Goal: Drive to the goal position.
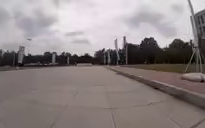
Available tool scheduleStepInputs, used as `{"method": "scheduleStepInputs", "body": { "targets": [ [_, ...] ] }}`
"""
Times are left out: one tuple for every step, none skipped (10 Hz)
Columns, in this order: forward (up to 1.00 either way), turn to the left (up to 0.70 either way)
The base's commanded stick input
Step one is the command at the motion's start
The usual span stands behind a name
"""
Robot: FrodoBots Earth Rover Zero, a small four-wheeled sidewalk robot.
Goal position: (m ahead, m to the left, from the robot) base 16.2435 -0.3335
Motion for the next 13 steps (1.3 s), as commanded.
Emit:
{"method": "scheduleStepInputs", "body": {
  "targets": [
    [0.6,0.0],
    [0.6,0.0],
    [0.6,0.0],
    [0.6,0.0],
    [0.6,0.0],
    [0.6,0.0],
    [0.6,0.0],
    [0.6,0.0],
    [0.6,0.0],
    [0.6,0.0],
    [0.6,0.0],
    [0.6,0.0],
    [0.6,0.0]
  ]
}}
